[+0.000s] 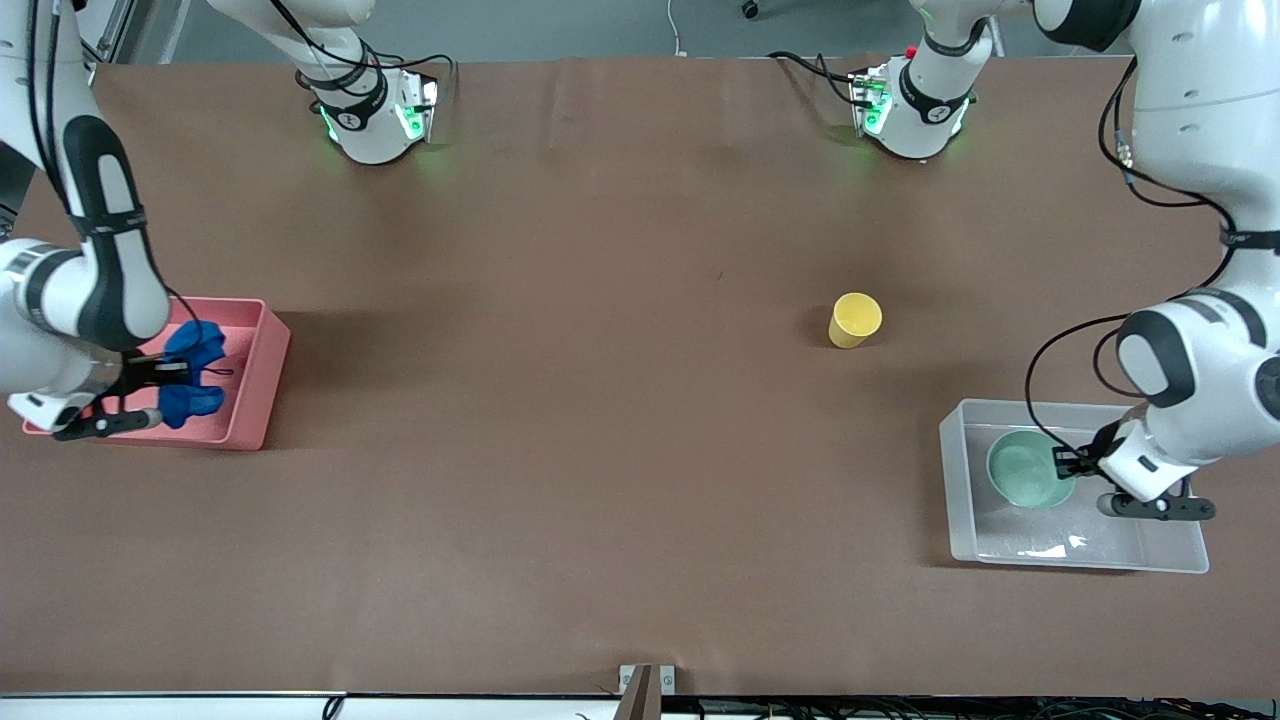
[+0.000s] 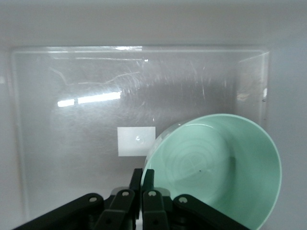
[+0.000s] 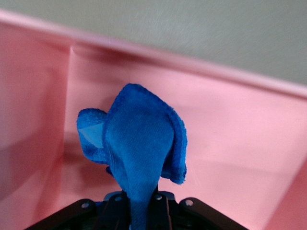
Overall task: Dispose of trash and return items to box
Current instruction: 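Release the cloth and bowl, then raise both grippers away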
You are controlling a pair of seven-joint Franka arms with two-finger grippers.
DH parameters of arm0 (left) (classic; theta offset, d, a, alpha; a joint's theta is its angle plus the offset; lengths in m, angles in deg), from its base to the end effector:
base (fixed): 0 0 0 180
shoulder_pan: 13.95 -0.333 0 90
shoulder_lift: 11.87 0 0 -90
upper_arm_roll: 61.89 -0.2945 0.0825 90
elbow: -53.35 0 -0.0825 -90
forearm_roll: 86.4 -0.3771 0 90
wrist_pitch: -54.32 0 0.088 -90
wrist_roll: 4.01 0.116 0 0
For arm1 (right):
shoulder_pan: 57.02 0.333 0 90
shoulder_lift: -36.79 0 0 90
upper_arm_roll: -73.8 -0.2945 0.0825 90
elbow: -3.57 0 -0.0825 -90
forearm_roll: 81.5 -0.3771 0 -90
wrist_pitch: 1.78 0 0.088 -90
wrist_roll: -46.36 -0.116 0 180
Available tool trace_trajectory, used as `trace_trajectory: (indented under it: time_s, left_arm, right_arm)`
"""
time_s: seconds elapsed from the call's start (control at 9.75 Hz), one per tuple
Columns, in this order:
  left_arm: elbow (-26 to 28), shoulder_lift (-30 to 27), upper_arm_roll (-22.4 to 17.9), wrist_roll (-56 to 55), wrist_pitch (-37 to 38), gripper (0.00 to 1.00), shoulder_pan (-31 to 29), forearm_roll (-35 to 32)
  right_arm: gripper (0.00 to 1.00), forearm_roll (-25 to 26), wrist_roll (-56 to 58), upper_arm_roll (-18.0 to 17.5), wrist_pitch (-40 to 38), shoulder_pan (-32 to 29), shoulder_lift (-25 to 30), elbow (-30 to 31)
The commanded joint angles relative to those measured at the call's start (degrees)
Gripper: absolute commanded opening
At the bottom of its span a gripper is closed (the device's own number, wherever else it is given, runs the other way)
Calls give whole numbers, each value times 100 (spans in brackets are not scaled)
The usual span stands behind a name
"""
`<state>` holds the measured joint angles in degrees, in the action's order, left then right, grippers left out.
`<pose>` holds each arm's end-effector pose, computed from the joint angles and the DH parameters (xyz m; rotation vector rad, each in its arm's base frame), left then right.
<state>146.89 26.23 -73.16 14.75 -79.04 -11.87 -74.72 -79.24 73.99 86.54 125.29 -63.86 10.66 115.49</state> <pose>0.6703 0.0894 0.2186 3.1194 -0.1153 0.0827 0.5490 -0.1959 0.2116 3.0660 0.2773 -0.3366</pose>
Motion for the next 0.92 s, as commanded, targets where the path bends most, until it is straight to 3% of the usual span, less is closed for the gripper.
trace_trajectory:
  time_s: [0.0,0.1,0.21,0.31,0.51,0.62,0.82]
  left_arm:
    - [-82,398,-25,171,-173,5,21,107]
    - [-90,469,-25,189,-182,20,21,115]
    - [-91,444,-25,181,-182,62,82,89]
    - [-82,243,-16,154,-164,92,108,54]
    - [119,-764,19,128,124,100,135,28]
    - [164,-1257,19,76,657,100,204,27]
    - [670,-2319,299,-318,1494,100,179,-487]
  right_arm:
    - [100,-86,50,1,126,43,179,295]
    - [100,-86,-11,1,56,69,222,243]
    - [100,-86,-194,1,-241,87,379,7]
    - [100,-86,-831,-17,-853,156,572,-369]
    - [100,-86,-2054,-70,-2353,437,898,-1483]
    - [100,-77,-2608,-209,-3145,482,995,-2133]
    - [100,-95,-2789,-447,-3837,386,1389,-2885]
